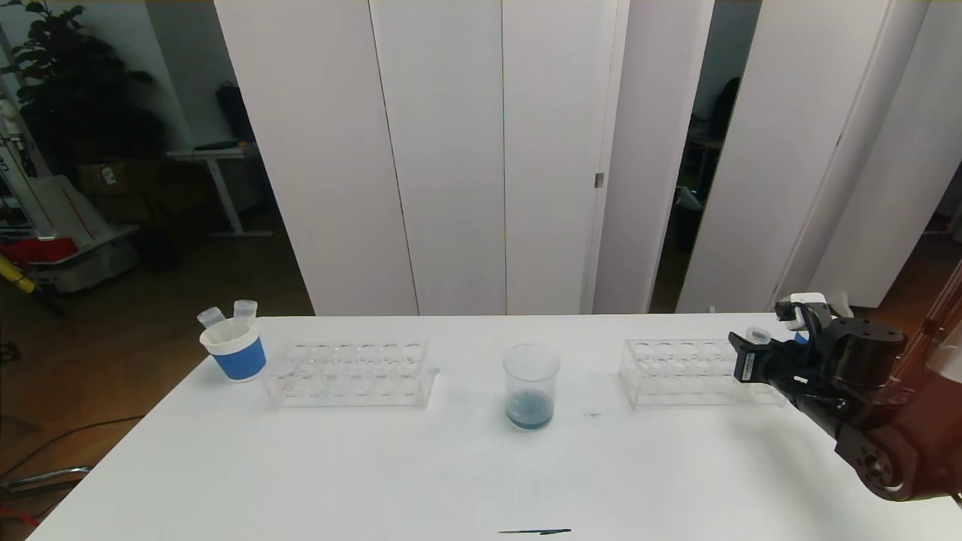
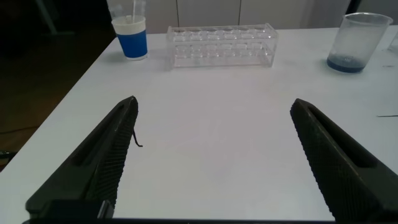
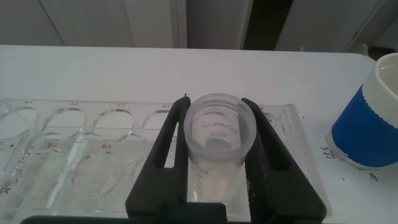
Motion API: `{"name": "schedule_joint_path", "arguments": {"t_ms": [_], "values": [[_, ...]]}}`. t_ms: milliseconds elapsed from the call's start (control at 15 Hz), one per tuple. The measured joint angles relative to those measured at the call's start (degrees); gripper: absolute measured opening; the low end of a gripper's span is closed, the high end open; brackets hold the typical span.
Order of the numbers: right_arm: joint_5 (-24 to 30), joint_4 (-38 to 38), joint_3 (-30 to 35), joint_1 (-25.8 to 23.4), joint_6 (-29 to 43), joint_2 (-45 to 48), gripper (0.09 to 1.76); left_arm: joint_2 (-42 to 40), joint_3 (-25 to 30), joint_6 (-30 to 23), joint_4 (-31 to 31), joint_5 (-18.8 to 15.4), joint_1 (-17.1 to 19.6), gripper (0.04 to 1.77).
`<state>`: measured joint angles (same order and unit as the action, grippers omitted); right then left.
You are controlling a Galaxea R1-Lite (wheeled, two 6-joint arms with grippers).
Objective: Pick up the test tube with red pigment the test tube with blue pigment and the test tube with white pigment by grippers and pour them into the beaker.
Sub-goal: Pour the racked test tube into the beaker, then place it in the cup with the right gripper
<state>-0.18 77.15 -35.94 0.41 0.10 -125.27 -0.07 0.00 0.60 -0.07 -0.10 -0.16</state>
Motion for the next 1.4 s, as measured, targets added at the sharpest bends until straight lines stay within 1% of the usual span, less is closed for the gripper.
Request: {"name": "schedule_joint_path", "arguments": {"t_ms": [533, 1000, 1133, 1267, 1400], "values": [[-0.06, -0.04, 0.16, 0.0, 0.74, 0.4, 0.59, 0.0, 0.0, 0.02, 0.0, 0.0, -0.05, 1.75], [0.78, -0.87, -1.51, 0.55, 2.4, 3.99, 0.59, 0.0, 0.0, 0.0, 0.0, 0.0, -0.05, 1.75], [1.12, -5.52, -4.57, 0.85, 2.38, 5.86, 0.6, 0.0, 0.0, 0.0, 0.0, 0.0, -0.05, 1.75], [1.34, -13.76, -9.13, 1.04, 2.44, 8.16, 0.6, 0.0, 0.0, 0.0, -0.02, 0.0, -0.05, 1.75], [1.76, -22.33, -15.1, 1.65, 2.43, 10.12, 0.6, 0.0, 0.0, 0.02, 0.0, 0.02, -0.02, 1.75]]}}
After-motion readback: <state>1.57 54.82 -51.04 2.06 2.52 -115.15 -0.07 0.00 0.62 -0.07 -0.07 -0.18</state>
